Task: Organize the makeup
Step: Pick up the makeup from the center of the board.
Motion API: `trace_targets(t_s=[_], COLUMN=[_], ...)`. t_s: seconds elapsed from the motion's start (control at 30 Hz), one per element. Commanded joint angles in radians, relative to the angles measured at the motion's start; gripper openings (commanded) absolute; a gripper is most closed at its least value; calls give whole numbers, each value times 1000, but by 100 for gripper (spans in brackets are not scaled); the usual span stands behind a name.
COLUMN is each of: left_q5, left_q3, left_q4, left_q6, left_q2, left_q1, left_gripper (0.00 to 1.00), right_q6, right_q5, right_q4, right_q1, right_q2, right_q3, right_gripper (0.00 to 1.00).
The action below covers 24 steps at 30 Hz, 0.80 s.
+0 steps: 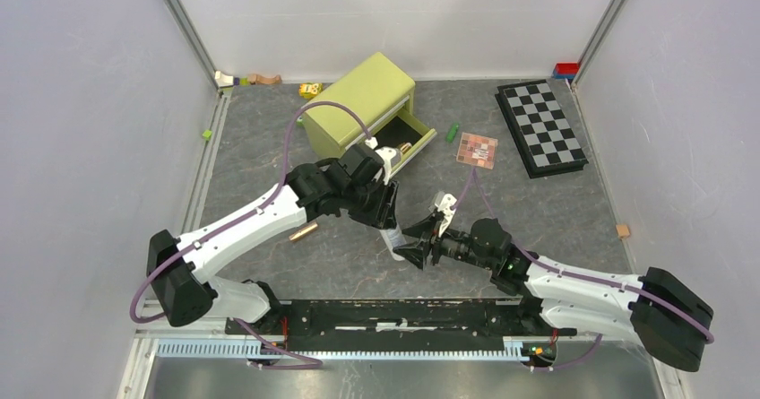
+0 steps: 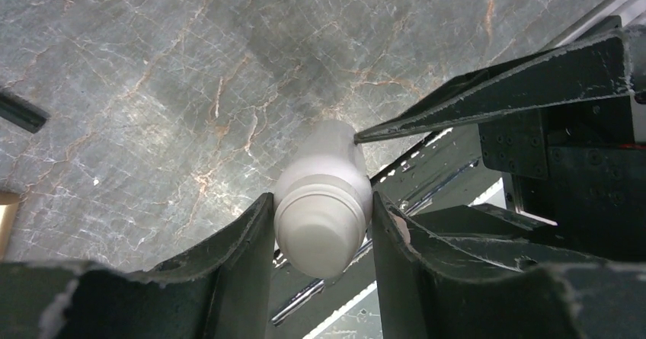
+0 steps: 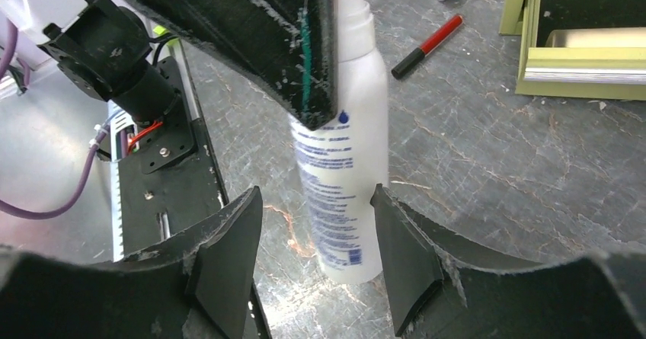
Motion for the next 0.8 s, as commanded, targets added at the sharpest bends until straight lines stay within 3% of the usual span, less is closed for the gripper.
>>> trace_targets(t_s=[0.0, 0.33, 0.5, 0.6, 0.67, 0.77], left_q5=[121, 178, 160, 98, 40, -66], left_q3=[53, 46, 55, 79, 110, 181], left_q4=[72, 77, 75, 63, 54, 34], left_q6=[12, 38, 52, 68, 80, 109], left_q2=[-5, -2, 7, 5, -1, -12], left_q1=[-30, -41, -41, -40, -39, -33], left_gripper=[2, 2, 4, 17, 47, 68], right_q6=[-37, -46, -21, -3, 15, 59], right_q5=[49, 61, 20, 17, 52, 142], right_q4=[50, 56, 60, 31, -2, -59], right_q1=[8, 9, 10, 9, 10, 10], right_q2=[26, 49, 67, 78, 80, 71], right_q3=[21, 17, 25, 46, 59, 74], right_gripper=[62, 57, 33, 22, 20, 10])
